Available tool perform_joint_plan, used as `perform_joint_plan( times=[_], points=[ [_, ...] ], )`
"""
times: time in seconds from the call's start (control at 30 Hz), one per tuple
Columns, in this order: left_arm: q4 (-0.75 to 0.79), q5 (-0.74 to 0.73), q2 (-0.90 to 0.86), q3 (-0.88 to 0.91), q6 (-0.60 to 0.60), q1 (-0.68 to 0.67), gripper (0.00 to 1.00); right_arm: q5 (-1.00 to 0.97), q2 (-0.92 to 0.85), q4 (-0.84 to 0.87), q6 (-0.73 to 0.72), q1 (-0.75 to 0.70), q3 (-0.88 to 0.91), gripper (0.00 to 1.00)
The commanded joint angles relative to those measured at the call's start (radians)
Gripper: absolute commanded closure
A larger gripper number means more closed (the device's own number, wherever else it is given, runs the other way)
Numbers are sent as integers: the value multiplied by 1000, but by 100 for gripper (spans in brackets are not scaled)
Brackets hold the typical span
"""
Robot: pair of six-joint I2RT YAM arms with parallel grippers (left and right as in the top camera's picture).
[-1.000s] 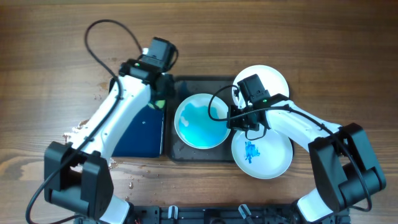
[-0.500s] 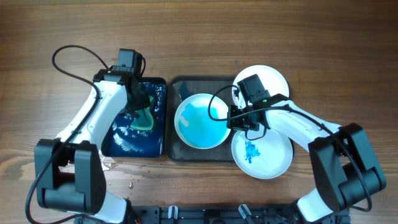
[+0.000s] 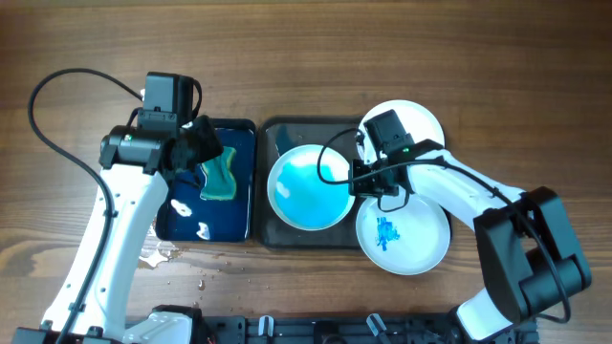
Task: Clean dirty plates on tray and stack at the side
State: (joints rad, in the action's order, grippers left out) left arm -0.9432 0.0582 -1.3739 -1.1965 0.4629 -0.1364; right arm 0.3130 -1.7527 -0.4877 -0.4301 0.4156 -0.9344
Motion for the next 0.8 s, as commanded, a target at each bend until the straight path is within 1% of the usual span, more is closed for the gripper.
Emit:
perform_joint_plan(
  times=[0.0,0.03,0.1,0.17,0.2,0.23,0.37,0.4,0.5,0.57,0.7,0.77],
  points=[
    [-2,-13,11,-17,93,42,25,-31,-16,-93,98,-3,-113,95],
    [-1,-14,11,-17,105,68,19,-56,-16,-150,118,-3,-154,95],
    [-5,-48,11,-17,107,138,20,-88,-16,-274,166,-3,-242,96],
    [-8,-51,11,-17,106,200,20,-117,-16,-362,172,-2,-306,95],
    [-8,-50,11,-17,106,241,20,-119,-16,-412,187,0,-341,95],
    [-8,-50,11,-17,106,280,15,-122,-16,-460,196,9,-380,96],
    [-9,-51,8,-16,95,381,12,-158,-18,-605,203,82,-518,95],
    [-9,-51,4,-16,95,406,12,-163,-25,-649,202,121,-583,95],
    [-9,-51,3,-16,92,408,12,-163,-44,-671,192,155,-643,95],
    [-10,-50,3,-16,92,408,11,-157,-106,-718,197,177,-718,95],
    [-12,-50,3,-16,92,408,10,-157,-232,-745,199,215,-821,95],
    [-12,-50,3,-16,92,408,9,-157,-302,-766,206,237,-903,95]
  ],
)
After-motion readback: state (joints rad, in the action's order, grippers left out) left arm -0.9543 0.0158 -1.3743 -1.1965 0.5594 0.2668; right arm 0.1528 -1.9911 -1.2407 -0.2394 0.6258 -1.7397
